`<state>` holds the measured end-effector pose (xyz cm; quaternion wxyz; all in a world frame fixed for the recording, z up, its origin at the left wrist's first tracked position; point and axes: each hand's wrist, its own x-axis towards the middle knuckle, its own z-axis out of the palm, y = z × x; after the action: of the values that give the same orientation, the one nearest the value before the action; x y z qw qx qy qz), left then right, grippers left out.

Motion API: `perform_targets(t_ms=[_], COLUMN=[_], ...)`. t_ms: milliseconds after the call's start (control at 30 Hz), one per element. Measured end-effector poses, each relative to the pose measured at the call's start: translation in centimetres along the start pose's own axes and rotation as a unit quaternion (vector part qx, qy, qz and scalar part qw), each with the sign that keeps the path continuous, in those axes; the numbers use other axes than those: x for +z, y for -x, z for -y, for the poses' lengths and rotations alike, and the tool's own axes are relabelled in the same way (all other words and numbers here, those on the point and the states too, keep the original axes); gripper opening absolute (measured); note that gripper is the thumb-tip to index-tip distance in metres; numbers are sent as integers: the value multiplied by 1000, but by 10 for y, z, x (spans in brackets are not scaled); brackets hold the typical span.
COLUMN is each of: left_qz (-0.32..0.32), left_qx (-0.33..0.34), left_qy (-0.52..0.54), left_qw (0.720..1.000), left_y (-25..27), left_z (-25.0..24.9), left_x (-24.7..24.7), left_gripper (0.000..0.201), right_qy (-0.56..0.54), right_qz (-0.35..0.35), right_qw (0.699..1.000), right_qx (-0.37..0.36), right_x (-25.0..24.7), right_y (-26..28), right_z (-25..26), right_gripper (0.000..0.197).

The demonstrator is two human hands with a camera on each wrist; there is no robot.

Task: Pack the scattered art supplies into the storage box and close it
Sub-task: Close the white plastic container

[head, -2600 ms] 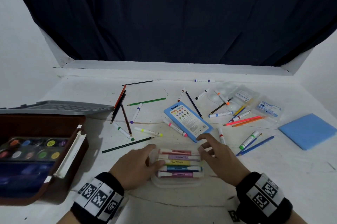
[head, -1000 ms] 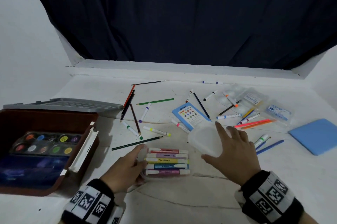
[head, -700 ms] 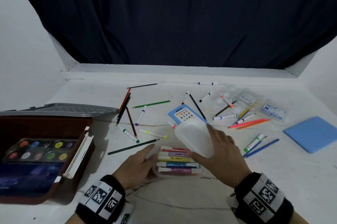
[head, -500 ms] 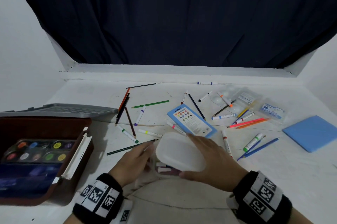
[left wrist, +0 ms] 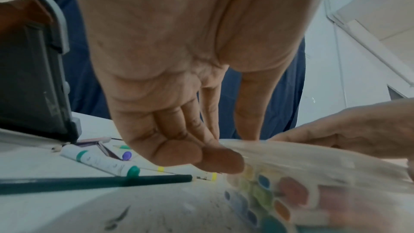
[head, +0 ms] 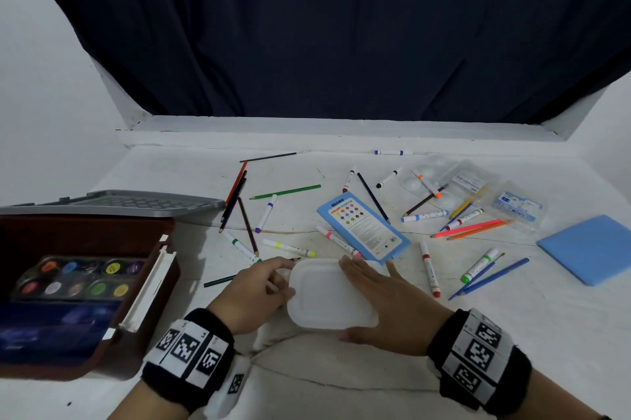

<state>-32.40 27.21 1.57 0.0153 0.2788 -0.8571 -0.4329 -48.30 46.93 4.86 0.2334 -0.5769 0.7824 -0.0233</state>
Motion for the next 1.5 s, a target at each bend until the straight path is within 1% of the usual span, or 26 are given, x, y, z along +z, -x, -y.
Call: perform_targets(t_ms=[133,233,300,433,533,633,733,833,900,1000,1200,1233,1333,1433,1500], left_qz=[8,11,14,15,18,27,39,55,58,54,41,46,92,99,101], left_qx=[-1,-2,-1,-3,-6,0,3,4,7,16,28,28,22,21,18], left_qy=[-40,-52,-61,-55,-54,-64,-55,-38,-47,-75,-72,-67,-18,41,62], left_qw=[999,999,998,998,998,998,998,998,997,996,996,996,995,994,993], left_y=[-4,-5,-4,-6,-9,-12,-15,-17,-18,-18,-11,-9,-1,3,2], left_z=[-5,-8,-10,-6,-4,-3,-3,-3,-4,-7,-1,0,2,3,5], left_x=[-7,-9,-9,-9,-10,-10,-12,-14,-13,-11,-11,-12,-13,-12,-12], left_gripper=[30,32,33,33,31,30,31,33,33,34,34,38,55,58,58], right_qy=[-24,-66,-65,-60,-34,14,40,44,35,20,17,17,16,8,0], right_qz=[9,15,15,33,55,51,51,40,30,24,34,35,33,25,19], right_qw=[1000,997,997,997,997,998,997,997,997,998,997,997,998,998,998], right_qx=[7,23,27,44,45,46,46,52,58,63,61,60,54,52,54], right_x=[-4,-8,-11,-19,-20,-24,-27,-27,-25,-22,-25,-25,-23,-20,-18], right_y=[-1,-3,-3,0,-1,-4,-6,-7,-7,-7,-7,-7,-7,-7,-6], right_z=[0,-6,-14,-21,-20,-18,-15,-14,-14,-15,-13,-13,-15,-17,-18], right_gripper=[110,120,123,120,118,118,118,118,119,121,119,118,118,120,120])
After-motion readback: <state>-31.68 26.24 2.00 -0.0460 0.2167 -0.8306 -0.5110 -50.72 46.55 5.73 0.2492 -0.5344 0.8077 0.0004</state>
